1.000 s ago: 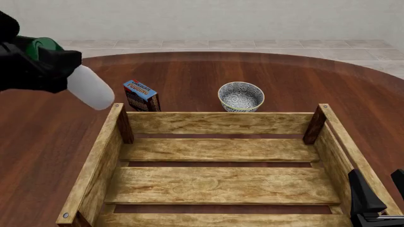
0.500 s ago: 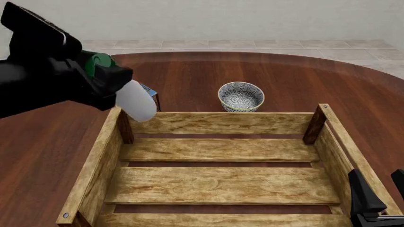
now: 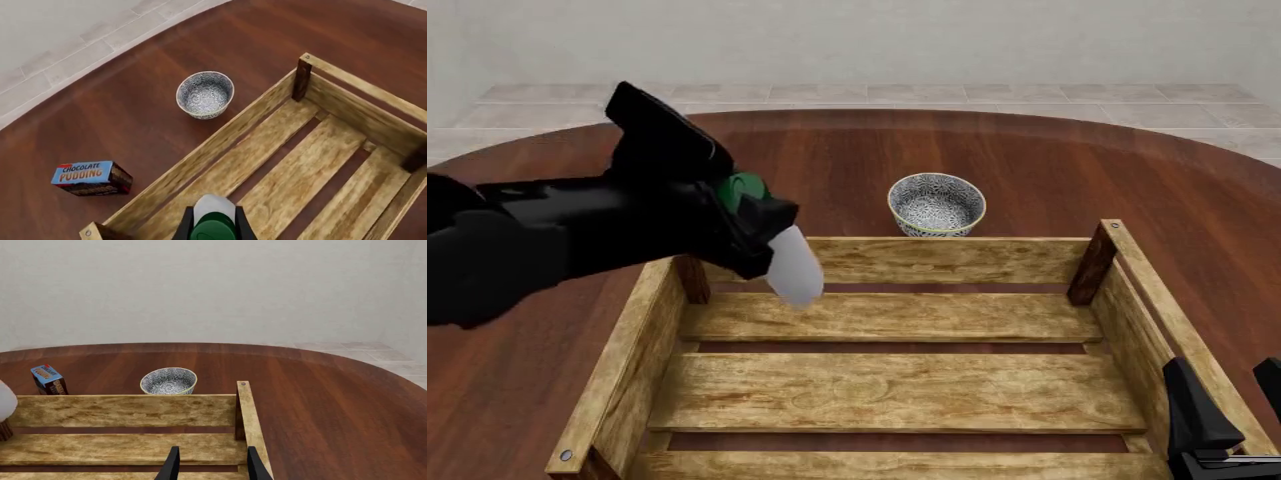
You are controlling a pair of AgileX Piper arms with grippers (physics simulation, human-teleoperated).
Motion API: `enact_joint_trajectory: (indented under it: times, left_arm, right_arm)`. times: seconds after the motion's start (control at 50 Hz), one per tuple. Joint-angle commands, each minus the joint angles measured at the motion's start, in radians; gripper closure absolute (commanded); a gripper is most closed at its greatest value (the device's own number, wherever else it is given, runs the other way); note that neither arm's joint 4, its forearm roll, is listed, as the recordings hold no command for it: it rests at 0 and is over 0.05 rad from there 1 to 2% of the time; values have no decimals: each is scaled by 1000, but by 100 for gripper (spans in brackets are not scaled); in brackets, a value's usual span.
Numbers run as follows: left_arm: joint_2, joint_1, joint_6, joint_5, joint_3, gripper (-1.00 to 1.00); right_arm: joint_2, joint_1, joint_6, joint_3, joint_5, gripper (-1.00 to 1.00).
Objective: Pick up the salad dressing and put it in the tray.
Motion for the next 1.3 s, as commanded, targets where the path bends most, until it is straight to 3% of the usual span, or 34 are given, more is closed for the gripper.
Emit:
enact_joint_trajectory:
  times: [0.02, 0.32, 0.58, 1.3]
  left_arm:
    - [70, -58, -10, -43, 12, 100]
    - [138, -119, -50, -74, 12, 100]
    - [229, -165, -141, -120, 30, 100]
    - [436, -171, -203, -251, 80, 100]
  right_arm:
    - [0, 0, 0, 0, 0, -100]
    - [0, 0, 0, 0, 0, -100]
    - [0, 0, 0, 0, 0, -100]
    - [0, 0, 0, 0, 0, -100]
